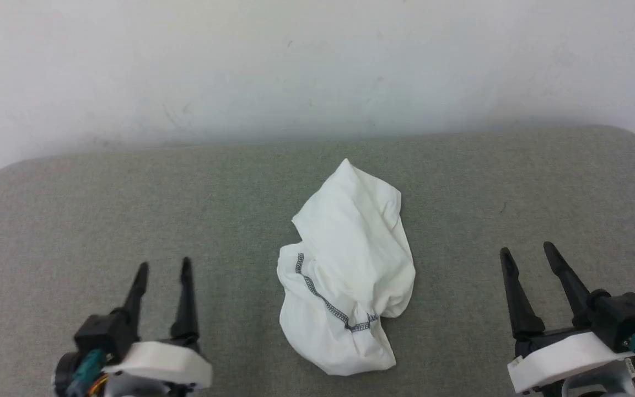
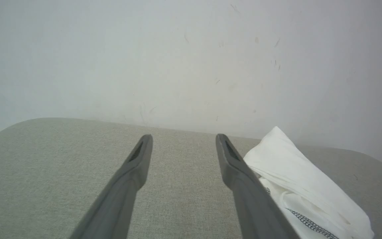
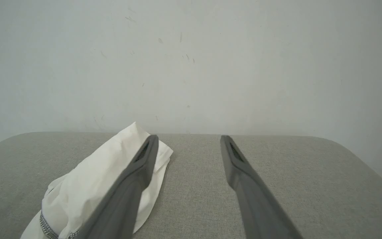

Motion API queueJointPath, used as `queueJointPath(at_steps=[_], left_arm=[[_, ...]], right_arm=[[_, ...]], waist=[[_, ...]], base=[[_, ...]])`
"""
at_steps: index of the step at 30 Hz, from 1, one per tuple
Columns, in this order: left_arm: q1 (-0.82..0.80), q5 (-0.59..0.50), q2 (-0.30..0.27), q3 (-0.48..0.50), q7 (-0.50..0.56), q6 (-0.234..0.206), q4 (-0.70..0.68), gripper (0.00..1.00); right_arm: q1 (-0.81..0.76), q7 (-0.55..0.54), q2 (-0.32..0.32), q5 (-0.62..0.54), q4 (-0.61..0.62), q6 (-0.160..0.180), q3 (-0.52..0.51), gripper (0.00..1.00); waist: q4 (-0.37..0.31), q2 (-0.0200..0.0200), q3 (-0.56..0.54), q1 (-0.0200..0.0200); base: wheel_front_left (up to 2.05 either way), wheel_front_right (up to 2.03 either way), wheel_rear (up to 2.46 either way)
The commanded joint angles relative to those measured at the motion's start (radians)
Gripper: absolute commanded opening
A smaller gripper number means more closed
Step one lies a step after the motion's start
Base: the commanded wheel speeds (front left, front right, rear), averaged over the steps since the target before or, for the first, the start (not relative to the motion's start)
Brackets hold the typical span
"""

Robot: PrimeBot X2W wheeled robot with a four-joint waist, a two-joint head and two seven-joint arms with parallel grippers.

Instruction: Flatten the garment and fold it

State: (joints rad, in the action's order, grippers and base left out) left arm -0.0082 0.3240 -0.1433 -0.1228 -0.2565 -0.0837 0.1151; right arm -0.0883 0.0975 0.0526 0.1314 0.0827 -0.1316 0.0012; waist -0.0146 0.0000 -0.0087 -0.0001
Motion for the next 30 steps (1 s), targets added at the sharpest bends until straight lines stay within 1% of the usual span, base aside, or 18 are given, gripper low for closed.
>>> queueJointPath(at_steps=[1,5,11,14,15,20,23,25,30], left_arm=[[0.026,0.007,-0.015,0.026,-0.005,-0.008,-0.006,1.0],[0.057,0.009,-0.028,0.056,-0.005,0.0,-0.006,1.0],[0.066,0.004,-0.028,0.054,-0.005,0.011,-0.003,1.0],[0.043,0.022,-0.02,0.021,0.041,0.041,0.014,1.0],[0.043,0.022,-0.02,0.021,0.041,0.041,0.014,1.0],[-0.058,0.029,-0.021,-0.057,0.177,0.099,0.047,1.0],[-0.127,0.03,-0.013,-0.122,0.276,0.141,0.094,1.0],[-0.167,0.032,-0.004,-0.162,0.335,0.161,0.136,1.0],[-0.236,0.026,0.014,-0.235,0.494,0.173,0.268,1.0]], right_arm=[[-0.009,-0.001,-0.002,-0.002,0.009,0.001,0.001,1.0],[-0.01,-0.002,-0.002,-0.001,0.012,0.001,-0.003,1.0],[-0.005,-0.001,-0.002,0.001,0.012,0.001,-0.002,1.0],[-0.001,-0.002,-0.002,0.004,0.012,0.001,-0.002,1.0],[-0.001,-0.002,-0.002,0.004,0.012,0.001,-0.002,1.0],[0.014,-0.006,-0.002,0.0,0.012,0.001,-0.002,1.0],[0.027,-0.008,-0.002,-0.005,0.014,0.001,0.004,1.0],[0.037,-0.01,-0.002,-0.007,0.014,0.001,0.011,1.0],[0.054,-0.005,-0.002,-0.005,0.008,0.001,0.024,1.0]], waist=[[0.005,0.0,0.002,0.0001],[0.015,0.0,0.005,0.0001],[0.023,0.0,0.012,0.0001],[0.029,0.0,0.025,0.0001],[0.029,0.0,0.025,0.0001],[0.036,0.0,0.052,0.0001],[0.031,0.0,0.067,0.0001],[0.022,0.0,0.078,0.0001],[-0.006,0.0,0.107,0.0001]], base=[[0.0,0.0,0.0],[0.0,0.0,0.0],[0.0,0.0,0.0],[0.0,0.0,0.0],[0.0,0.0,0.0],[0.0,0.0,0.0],[0.0,0.0,0.0],[0.0,0.0,0.0],[0.0,0.0,0.0]])
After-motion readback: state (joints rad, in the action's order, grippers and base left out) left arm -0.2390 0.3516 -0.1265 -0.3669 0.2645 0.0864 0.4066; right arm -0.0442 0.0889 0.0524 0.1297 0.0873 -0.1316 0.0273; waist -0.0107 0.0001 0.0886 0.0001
